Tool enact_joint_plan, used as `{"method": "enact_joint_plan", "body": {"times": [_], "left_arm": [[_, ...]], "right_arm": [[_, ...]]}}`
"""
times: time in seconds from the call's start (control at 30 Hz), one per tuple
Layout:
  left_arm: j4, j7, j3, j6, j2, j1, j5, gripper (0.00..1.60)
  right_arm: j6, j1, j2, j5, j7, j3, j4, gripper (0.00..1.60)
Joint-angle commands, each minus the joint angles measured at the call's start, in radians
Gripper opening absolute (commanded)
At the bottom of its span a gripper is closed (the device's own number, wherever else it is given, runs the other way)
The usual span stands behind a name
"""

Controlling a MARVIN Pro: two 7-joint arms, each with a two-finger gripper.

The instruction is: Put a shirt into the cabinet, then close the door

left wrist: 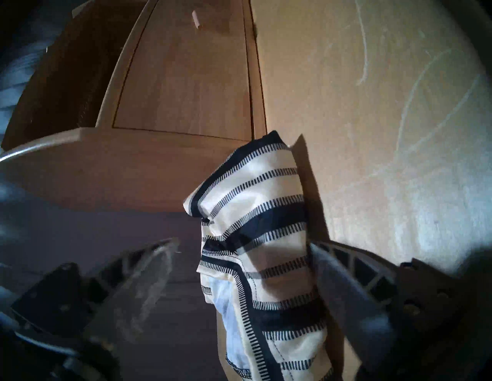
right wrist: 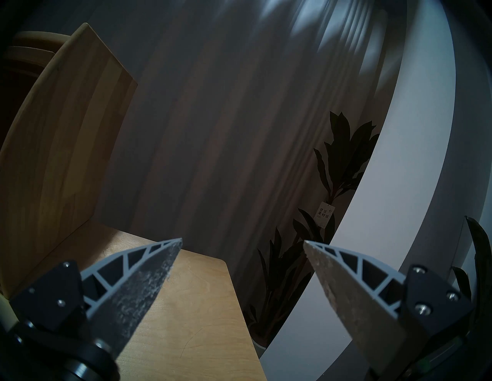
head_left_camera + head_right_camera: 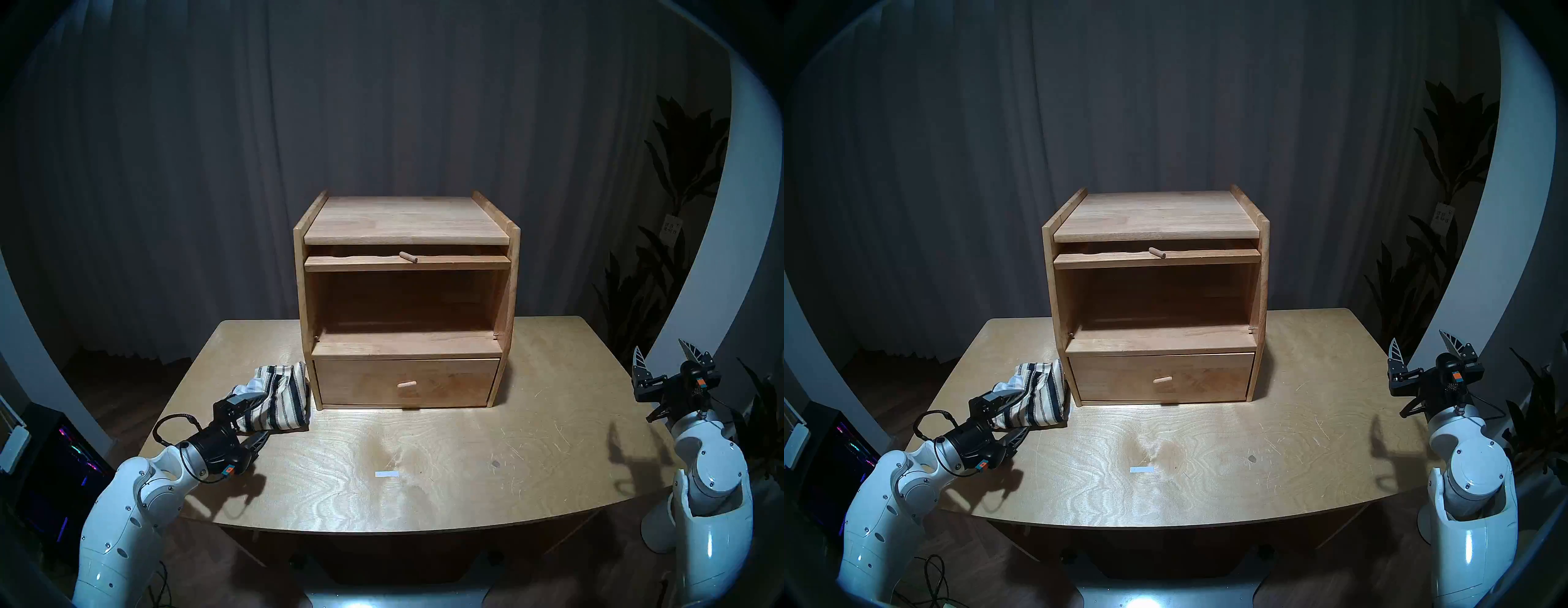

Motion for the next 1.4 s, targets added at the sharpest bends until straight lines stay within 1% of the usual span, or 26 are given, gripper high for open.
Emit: {"method": "enact_joint_plan", "body": {"times": [0.0,0.03,0.07,0.1,0.13,0.17,0.23,0.3,0.37,0.4,0.47,0.57,0.6,0.63,0.67,0.73,0.8,0.97,1.1,1.13,1.17,1.2,1.37], "left_arm": [[-0.003,-0.004,0.02,-0.054,0.032,-0.036,-0.002,0.0],[0.016,-0.012,0.027,-0.052,0.031,-0.064,-0.003,0.29],[0.024,-0.014,0.03,-0.052,0.032,-0.076,-0.003,0.36],[0.024,-0.014,0.03,-0.052,0.032,-0.076,-0.003,0.36],[0.033,-0.013,0.028,-0.045,0.022,-0.091,-0.015,0.26],[0.041,-0.013,0.028,-0.048,0.018,-0.104,-0.028,0.0],[0.043,0.012,0.025,-0.053,0.006,-0.121,-0.039,0.0],[0.033,0.066,0.025,-0.058,0.002,-0.124,-0.01,0.0],[0.016,0.092,0.015,-0.041,-0.02,-0.119,-0.014,0.0],[0.005,0.122,0.004,-0.029,-0.04,-0.112,-0.019,0.0],[-0.021,0.143,-0.019,-0.042,-0.066,-0.097,-0.029,0.0],[-0.063,0.196,-0.055,-0.042,-0.111,-0.059,-0.086,0.0],[-0.076,0.194,-0.067,-0.047,-0.127,-0.049,-0.123,0.0],[-0.089,0.215,-0.076,-0.052,-0.138,-0.036,-0.137,0.0],[-0.095,0.236,-0.08,-0.08,-0.146,-0.022,-0.178,0.0],[-0.114,0.25,-0.083,-0.117,-0.154,0.005,-0.246,0.0],[-0.143,0.265,-0.093,-0.141,-0.167,0.034,-0.297,0.0],[-0.193,0.299,-0.096,-0.22,-0.189,0.067,-0.45,0.0],[-0.244,0.319,-0.077,-0.288,-0.188,0.09,-0.549,0.0],[-0.271,0.322,-0.067,-0.299,-0.19,0.101,-0.577,0.0],[-0.25,0.331,-0.054,-0.303,-0.187,0.089,-0.594,0.0],[-0.287,0.33,-0.048,-0.306,-0.189,0.104,-0.62,0.0],[-0.341,0.336,0.002,-0.306,-0.19,0.119,-0.73,0.0]], "right_arm": [[-0.003,-0.002,0.001,0.001,0.003,0.002,-0.023,1.6],[-0.003,-0.002,0.001,0.001,0.002,0.002,-0.023,1.6],[-0.003,-0.002,0.001,0.001,0.002,0.002,-0.023,1.6],[-0.003,-0.002,0.001,0.001,0.002,0.002,-0.023,1.6],[-0.003,-0.002,0.001,0.001,0.002,0.001,-0.023,1.6],[-0.003,-0.002,0.001,0.001,0.002,0.001,-0.023,1.6],[-0.003,-0.001,0.001,0.001,0.002,0.001,-0.022,1.6],[-0.004,-0.001,0.001,0.001,0.002,0.001,-0.022,1.6],[-0.004,-0.001,0.002,0.001,0.002,0.001,-0.021,1.6],[-0.004,0.0,0.002,0.001,0.002,0.001,-0.021,1.6],[-0.004,0.0,0.002,0.001,0.002,0.001,-0.02,1.6],[-0.004,0.0,0.002,0.0,0.002,0.0,-0.019,1.6],[-0.004,0.001,0.002,0.0,0.001,0.0,-0.019,1.6],[-0.004,0.001,0.002,0.0,0.001,0.0,-0.019,1.6],[-0.004,0.001,0.002,0.0,0.001,0.0,-0.019,1.6],[-0.004,0.001,0.002,0.0,0.001,0.0,-0.018,1.6],[-0.004,0.001,0.002,0.0,0.001,0.0,-0.018,1.6],[-0.004,0.003,0.003,0.0,0.001,0.0,-0.016,1.6],[-0.004,0.003,0.003,0.0,0.001,-0.001,-0.014,1.6],[-0.004,0.003,0.003,0.0,0.001,-0.001,-0.014,1.6],[-0.004,0.004,0.003,0.0,0.0,-0.001,-0.014,1.6],[-0.004,0.004,0.003,0.0,0.0,-0.001,-0.013,1.6],[-0.005,0.004,0.003,0.0,0.0,-0.001,-0.013,1.6]]}}
